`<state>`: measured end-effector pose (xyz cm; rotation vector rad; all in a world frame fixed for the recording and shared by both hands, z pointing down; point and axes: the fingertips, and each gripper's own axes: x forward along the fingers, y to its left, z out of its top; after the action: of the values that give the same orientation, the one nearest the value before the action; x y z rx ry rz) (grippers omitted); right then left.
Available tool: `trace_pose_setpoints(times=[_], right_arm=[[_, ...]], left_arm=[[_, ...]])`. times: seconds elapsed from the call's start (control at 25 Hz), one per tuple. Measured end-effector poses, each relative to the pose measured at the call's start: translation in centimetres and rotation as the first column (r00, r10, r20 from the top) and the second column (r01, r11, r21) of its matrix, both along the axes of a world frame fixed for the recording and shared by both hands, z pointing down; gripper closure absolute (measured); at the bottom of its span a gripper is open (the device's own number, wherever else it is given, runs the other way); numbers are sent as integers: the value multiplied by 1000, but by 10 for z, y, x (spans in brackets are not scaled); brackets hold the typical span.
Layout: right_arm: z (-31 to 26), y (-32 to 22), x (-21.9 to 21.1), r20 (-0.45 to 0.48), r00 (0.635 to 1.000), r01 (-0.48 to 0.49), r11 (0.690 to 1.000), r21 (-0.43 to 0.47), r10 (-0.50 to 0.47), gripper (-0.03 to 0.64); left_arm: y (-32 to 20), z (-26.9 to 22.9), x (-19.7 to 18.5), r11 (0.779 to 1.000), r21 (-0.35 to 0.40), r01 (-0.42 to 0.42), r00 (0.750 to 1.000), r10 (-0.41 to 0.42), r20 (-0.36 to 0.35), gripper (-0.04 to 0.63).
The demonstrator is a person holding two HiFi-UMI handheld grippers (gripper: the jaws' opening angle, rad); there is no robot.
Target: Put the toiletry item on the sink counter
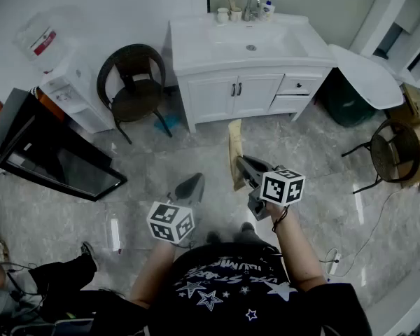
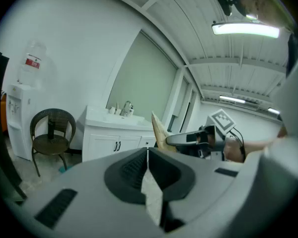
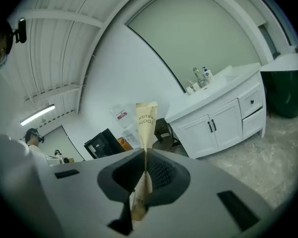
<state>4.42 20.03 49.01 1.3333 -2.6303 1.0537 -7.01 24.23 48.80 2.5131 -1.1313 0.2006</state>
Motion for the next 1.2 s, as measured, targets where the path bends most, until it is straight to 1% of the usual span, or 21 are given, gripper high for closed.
trace_pose_setpoints(times=[0.16,0.32,0.52,0.76,0.96,1.2], right_arm=[[-3,2,-3,-6,1000,3,1000,5,-3,592],[-3,6,-9,-7,1000,4,1000,10,-3,592],[1,9,-14,0,1000,-20,1000,1,20,592],[2,14,-14,55,996,-73,997,-17,74,592],[7,6,-16,42,997,-68,997,-31,69,591],[17,-22,-20,53,997,-49,997,-56,52,591]], left_arm=[[2,-4,-4,1000,0,2,1000,-2,-13,575],[7,-3,-9,1000,4,-1,1000,1,-11,575],[10,2,-18,1000,-4,-1,1000,1,-7,575],[15,5,-24,1000,-9,-28,1000,28,-5,575],[4,9,-33,1000,-16,-9,1000,9,-18,575],[-12,19,-44,999,-40,31,999,-31,-14,575]])
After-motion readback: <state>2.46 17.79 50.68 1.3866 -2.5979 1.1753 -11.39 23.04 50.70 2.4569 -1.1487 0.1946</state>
